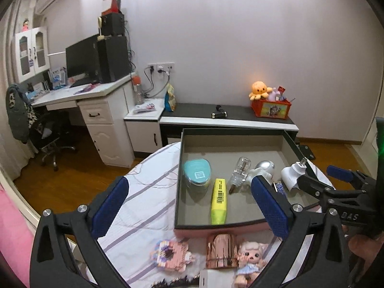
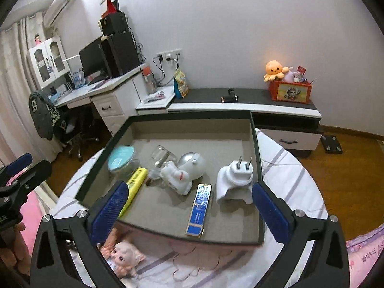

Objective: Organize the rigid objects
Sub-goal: 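Withdraw both open tools from the pink box toward the bed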

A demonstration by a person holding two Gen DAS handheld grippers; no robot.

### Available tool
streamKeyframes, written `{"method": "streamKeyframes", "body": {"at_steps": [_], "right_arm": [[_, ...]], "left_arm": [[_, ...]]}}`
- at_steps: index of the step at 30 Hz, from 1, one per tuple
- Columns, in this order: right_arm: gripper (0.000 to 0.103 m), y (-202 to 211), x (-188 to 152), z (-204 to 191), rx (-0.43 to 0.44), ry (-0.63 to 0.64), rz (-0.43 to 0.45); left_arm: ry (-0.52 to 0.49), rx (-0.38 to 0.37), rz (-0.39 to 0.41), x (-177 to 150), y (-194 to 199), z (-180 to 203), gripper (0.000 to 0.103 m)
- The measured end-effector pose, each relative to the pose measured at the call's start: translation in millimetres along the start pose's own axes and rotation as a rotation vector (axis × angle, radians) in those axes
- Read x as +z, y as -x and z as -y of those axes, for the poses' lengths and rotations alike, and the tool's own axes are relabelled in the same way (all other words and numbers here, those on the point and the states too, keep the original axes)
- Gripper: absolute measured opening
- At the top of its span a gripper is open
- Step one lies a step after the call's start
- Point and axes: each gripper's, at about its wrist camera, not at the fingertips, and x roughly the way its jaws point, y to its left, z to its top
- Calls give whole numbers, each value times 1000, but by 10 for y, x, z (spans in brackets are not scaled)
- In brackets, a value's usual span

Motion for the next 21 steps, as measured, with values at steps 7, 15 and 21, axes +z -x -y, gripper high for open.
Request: {"method": "streamKeyframes", "body": {"at_steps": [7, 15, 21], "right_arm": [[103, 473, -121, -103, 6, 4, 68], [103, 908, -340, -220, -32, 25, 126], [103, 1093, -578, -286, -55, 38, 140]], "left_arm": [[24, 13, 33, -83, 348, -63, 103], [42, 45, 68, -276, 699, -137, 103], [56, 77, 60, -537, 846, -191, 103]]}}
